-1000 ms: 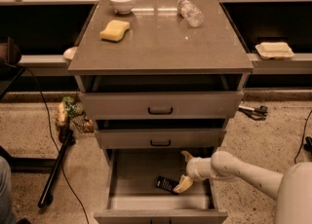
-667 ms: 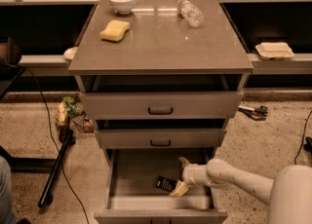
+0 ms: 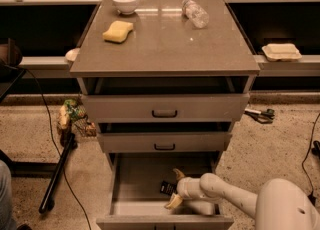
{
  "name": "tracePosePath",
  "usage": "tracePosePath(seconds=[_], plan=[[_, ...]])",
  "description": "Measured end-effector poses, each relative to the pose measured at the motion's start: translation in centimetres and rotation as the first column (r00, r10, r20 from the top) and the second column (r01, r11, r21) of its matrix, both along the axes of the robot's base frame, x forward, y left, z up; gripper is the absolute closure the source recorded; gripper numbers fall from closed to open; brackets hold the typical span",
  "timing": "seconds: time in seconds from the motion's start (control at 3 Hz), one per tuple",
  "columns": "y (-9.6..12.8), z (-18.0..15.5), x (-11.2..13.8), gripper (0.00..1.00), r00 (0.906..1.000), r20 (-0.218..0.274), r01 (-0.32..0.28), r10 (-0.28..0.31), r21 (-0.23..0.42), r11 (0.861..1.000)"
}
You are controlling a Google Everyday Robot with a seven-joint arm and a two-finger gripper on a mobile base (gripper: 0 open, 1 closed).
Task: Pick rxbar chocolate from bottom drawer and place on counter
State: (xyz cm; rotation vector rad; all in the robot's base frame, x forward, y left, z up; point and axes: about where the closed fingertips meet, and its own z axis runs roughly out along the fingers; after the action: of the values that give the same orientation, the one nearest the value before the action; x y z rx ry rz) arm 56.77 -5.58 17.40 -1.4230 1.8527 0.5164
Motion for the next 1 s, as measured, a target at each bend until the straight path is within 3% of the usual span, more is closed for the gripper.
tracePosePath(seconds=[0.33,1.0], plan=[[0.7,-2.2,0.7,0.00,0.9999,0.015,-0.007,0.007,0.007,1.000],[0.6,-6.1,1.4,0.00,0.9993,-0.027,-0.023,0.025,0.045,0.999]])
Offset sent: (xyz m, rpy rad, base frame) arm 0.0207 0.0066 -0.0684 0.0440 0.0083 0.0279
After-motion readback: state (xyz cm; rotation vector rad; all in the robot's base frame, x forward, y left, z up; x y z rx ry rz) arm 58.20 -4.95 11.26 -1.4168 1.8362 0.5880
